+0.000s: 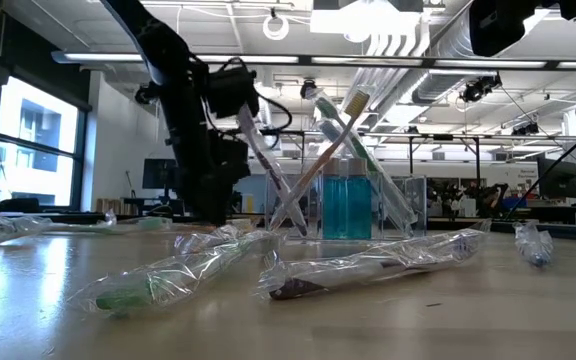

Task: Pick & Place toothbrushing station
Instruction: Put the top orange toothbrush into the wire organizer

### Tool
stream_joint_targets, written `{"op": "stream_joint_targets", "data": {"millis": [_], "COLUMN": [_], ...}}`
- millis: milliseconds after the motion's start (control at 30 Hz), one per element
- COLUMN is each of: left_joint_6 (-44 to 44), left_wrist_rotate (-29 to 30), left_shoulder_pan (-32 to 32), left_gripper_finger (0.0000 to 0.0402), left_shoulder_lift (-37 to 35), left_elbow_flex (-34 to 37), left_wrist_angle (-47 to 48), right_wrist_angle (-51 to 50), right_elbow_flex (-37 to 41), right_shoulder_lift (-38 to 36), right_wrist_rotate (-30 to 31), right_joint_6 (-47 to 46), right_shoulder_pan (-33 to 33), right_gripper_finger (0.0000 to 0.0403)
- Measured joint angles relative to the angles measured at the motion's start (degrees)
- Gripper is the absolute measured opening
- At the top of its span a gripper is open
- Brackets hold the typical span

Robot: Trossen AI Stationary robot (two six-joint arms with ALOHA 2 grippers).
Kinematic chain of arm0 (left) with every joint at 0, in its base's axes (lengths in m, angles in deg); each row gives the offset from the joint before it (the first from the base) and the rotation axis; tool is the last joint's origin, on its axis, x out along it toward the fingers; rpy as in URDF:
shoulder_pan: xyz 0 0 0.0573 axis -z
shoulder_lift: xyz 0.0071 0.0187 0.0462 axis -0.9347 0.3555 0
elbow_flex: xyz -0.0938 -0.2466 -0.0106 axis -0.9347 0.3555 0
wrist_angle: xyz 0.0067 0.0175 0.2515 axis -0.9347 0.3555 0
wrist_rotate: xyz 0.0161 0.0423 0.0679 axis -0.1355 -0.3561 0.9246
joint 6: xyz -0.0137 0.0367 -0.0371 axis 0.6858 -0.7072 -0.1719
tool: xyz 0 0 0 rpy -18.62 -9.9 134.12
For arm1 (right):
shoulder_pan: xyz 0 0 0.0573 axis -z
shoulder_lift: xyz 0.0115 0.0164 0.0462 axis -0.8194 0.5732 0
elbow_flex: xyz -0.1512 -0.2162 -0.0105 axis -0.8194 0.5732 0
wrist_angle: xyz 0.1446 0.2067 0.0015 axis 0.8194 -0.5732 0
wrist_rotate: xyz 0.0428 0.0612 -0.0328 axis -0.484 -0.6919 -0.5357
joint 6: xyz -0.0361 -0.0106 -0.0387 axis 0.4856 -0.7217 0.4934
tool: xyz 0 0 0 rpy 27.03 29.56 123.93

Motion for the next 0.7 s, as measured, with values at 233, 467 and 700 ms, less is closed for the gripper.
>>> {"op": "stream_joint_targets", "data": {"millis": [233, 467, 700], "left_joint_6": [-1.09, -1.53, -0.43], "left_wrist_rotate": [0.62, -0.28, 4.20], "left_shoulder_pan": [0.04, 0.11, 0.01], "left_gripper_finger": [0.0179, 0.0062, 0.0018], "left_shoulder_lift": [3.30, 3.79, 3.90], "left_elbow_flex": [-0.27, -0.25, -0.12], "left_wrist_angle": [0.67, 1.42, 1.69], "right_wrist_angle": [0.00, -0.01, -0.02], "right_elbow_flex": [0.00, 0.00, 0.00], "right_shoulder_lift": [0.00, 0.00, 0.00], "right_wrist_rotate": [0.00, 0.00, 0.00], "right_joint_6": [0.02, -0.09, -0.13], "right_shoulder_pan": [0.00, 0.00, 0.00], "right_gripper_finger": [0.0226, 0.0226, 0.0226]}}
